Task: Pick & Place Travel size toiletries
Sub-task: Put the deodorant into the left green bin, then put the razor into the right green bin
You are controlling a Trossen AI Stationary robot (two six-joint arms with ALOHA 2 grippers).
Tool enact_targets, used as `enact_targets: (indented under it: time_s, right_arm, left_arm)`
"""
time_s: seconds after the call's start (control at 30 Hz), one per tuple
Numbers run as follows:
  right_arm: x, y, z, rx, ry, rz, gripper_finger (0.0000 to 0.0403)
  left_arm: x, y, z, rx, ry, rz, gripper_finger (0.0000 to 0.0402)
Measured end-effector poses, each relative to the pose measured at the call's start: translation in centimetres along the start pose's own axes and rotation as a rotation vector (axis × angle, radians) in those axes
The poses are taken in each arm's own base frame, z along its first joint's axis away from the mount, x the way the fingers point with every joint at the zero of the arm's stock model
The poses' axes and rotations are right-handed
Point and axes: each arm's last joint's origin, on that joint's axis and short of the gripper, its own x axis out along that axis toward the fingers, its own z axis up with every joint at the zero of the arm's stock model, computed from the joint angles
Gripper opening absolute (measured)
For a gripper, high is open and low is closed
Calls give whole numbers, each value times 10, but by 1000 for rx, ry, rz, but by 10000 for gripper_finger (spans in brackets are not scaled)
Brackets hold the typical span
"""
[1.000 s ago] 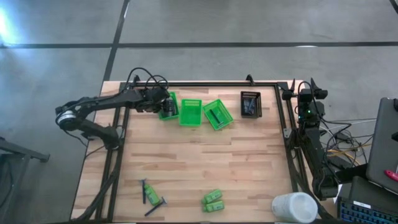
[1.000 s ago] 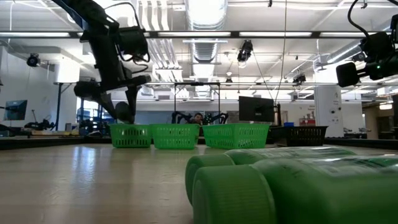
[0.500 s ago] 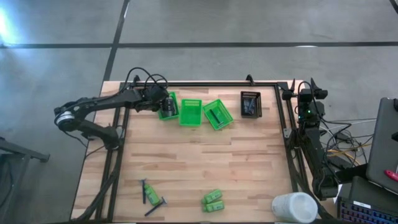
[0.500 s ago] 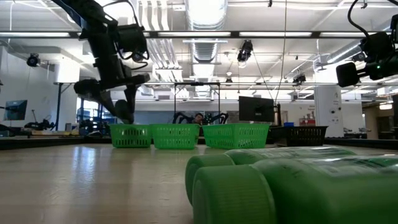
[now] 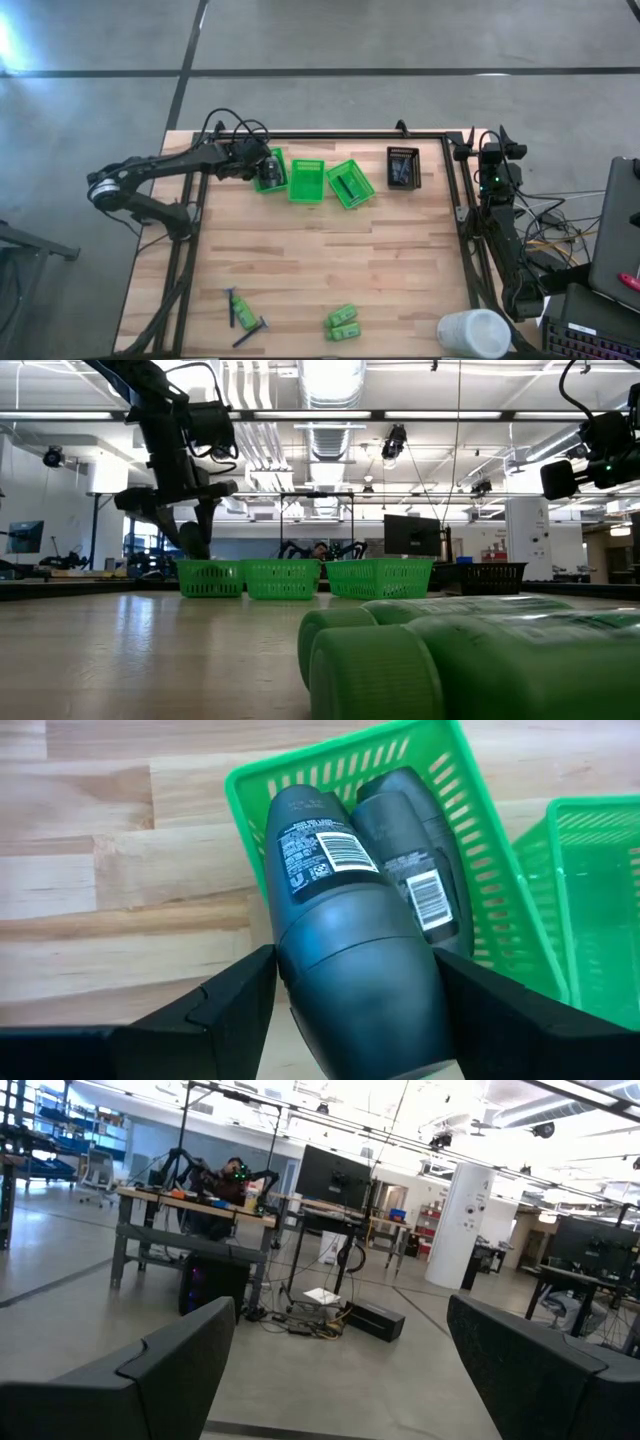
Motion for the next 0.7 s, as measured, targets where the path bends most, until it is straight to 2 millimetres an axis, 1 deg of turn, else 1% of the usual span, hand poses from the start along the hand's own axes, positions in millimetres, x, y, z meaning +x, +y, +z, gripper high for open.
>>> enact_targets:
  time_s: [0.33,0.7]
  right_arm:
    - [0,0,0,0,0,0,364]
    - [0,0,0,0,0,0,364]
  left_arm:
    - [0,-1,-2,7,19,-15,259]
    - [0,-2,0,23,-30,6,260]
